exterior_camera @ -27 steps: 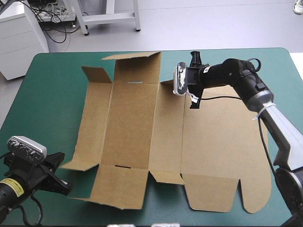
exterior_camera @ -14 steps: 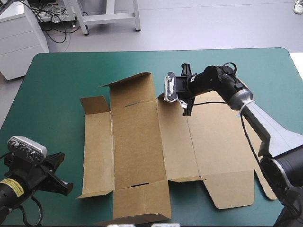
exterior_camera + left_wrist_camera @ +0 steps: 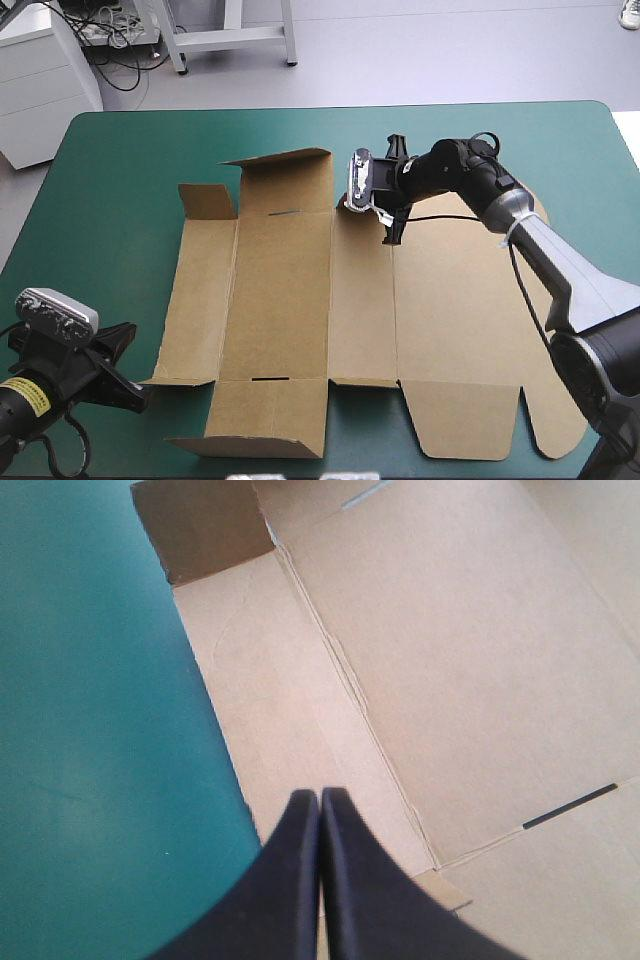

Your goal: Fold the box

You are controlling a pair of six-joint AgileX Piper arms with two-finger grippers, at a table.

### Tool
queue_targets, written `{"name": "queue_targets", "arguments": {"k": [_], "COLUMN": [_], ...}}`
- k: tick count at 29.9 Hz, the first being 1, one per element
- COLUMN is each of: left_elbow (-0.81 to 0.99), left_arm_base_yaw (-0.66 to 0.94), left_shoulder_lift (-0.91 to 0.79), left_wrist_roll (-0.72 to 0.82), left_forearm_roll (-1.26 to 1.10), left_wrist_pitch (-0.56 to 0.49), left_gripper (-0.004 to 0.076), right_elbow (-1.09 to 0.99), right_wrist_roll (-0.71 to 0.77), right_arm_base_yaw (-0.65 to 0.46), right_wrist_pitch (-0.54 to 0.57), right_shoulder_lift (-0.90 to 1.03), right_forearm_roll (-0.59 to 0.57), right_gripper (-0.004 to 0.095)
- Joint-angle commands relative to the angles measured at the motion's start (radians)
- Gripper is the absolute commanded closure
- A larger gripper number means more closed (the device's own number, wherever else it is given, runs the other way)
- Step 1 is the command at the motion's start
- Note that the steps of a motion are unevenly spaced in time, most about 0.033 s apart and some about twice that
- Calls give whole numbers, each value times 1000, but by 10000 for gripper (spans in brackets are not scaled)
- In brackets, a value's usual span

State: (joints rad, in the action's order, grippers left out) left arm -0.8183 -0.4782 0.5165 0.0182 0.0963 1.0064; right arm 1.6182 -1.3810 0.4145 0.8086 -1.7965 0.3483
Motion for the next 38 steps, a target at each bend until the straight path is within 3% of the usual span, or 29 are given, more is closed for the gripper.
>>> {"name": "queue_targets", "arguments": {"k": [1,4,6,9,12,17,26,31,38], "left_elbow": [-33,-33,-33,-33,-33,-33,-33,-33,-33], "left_arm_base_yaw": [-6,-6,-6,-6,-6,-6,-6,-6,-6], "left_shoulder_lift": [4,4,4,4,4,4,4,4,4], "left_wrist_roll": [9,11,11,11,11,11,11,11,11], "left_forearm_roll": [2,2,2,2,2,2,-2,2,18], "left_wrist_pitch": [-59,-59,-59,-59,-59,-61,-61,-61,-59], "left_gripper": [756,756,756,756,756,756,756,756,756], "right_elbow": [35,35,35,35,35,35,35,35,33], "right_wrist_roll": [18,87,160,269,383,503,851,1118,1163], "right_arm_base_yaw": [-4,-4,-4,-4,-4,-4,-23,-61,-152], "right_wrist_pitch": [-18,-16,-25,-23,-4,57,175,229,307], "right_shoulder_lift": [53,55,59,79,117,195,327,374,451], "right_forearm_roll": [5,-9,-48,-111,-185,-256,-294,-404,-426], "right_gripper": [551,250,116,78,137,354,931,926,926]}}
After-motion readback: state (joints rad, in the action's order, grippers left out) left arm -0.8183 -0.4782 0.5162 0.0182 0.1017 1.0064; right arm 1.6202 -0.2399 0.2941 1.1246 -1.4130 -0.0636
